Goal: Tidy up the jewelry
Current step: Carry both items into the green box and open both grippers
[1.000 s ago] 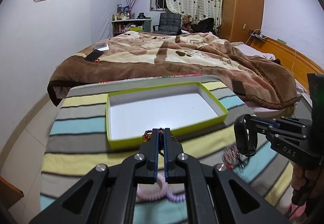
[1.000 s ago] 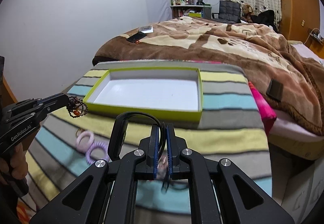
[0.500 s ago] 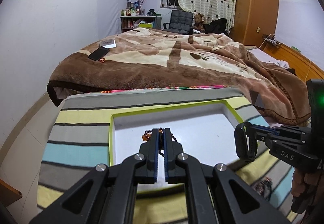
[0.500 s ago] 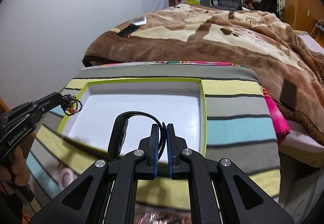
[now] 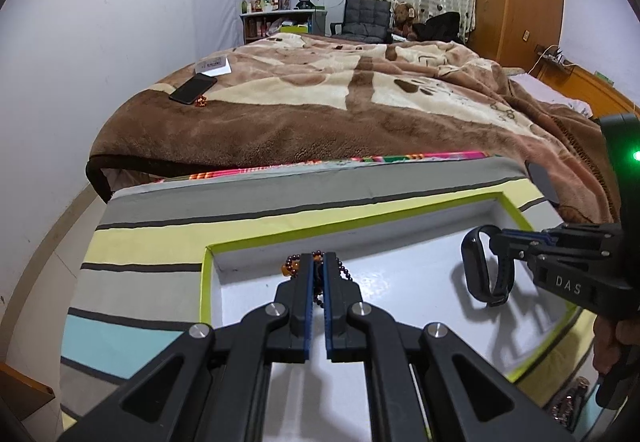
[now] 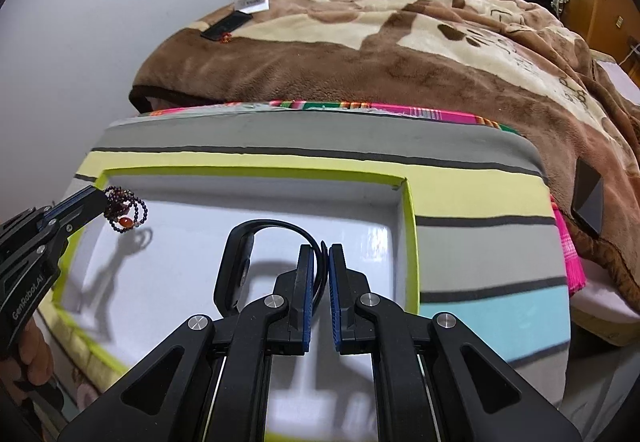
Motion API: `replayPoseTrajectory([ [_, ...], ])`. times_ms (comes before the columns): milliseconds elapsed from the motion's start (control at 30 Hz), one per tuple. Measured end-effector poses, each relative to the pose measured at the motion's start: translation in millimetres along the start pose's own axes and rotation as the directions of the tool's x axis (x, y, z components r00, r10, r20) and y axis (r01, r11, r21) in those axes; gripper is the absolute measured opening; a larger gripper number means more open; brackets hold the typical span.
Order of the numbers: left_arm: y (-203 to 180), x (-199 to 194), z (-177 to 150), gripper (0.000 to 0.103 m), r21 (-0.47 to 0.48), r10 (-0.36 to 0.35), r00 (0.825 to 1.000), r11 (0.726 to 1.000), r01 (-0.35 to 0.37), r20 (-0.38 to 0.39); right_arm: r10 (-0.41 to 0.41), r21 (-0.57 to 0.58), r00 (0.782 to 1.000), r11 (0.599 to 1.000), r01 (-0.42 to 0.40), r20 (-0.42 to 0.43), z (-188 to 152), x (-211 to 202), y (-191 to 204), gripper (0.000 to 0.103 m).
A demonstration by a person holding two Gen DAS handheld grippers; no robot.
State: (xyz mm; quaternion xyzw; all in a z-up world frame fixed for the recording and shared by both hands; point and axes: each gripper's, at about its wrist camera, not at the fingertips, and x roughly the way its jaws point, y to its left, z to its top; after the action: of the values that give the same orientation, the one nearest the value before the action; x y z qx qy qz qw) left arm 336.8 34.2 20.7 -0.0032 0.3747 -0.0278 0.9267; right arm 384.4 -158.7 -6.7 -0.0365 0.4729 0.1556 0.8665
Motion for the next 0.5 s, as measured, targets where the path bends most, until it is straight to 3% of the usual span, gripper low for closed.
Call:
replayPoseTrajectory([
  [367,0.1,16.6,-1.8,0.005,-0.006,-0.021,1.0,1.0,0.021,-0.023,0.012,0.015,0.999,1.0,-0.011,-0.033,9.0,19.5,1.1,0.009],
  [500,0.6,14.3,-0.6,0.009,-0.011,-0.035,0.999,0.999,0.035,-0.019,0.041,0.031,0.999,0.999,-0.04,-0.025,8.3,15.4,-0.6,0.019],
])
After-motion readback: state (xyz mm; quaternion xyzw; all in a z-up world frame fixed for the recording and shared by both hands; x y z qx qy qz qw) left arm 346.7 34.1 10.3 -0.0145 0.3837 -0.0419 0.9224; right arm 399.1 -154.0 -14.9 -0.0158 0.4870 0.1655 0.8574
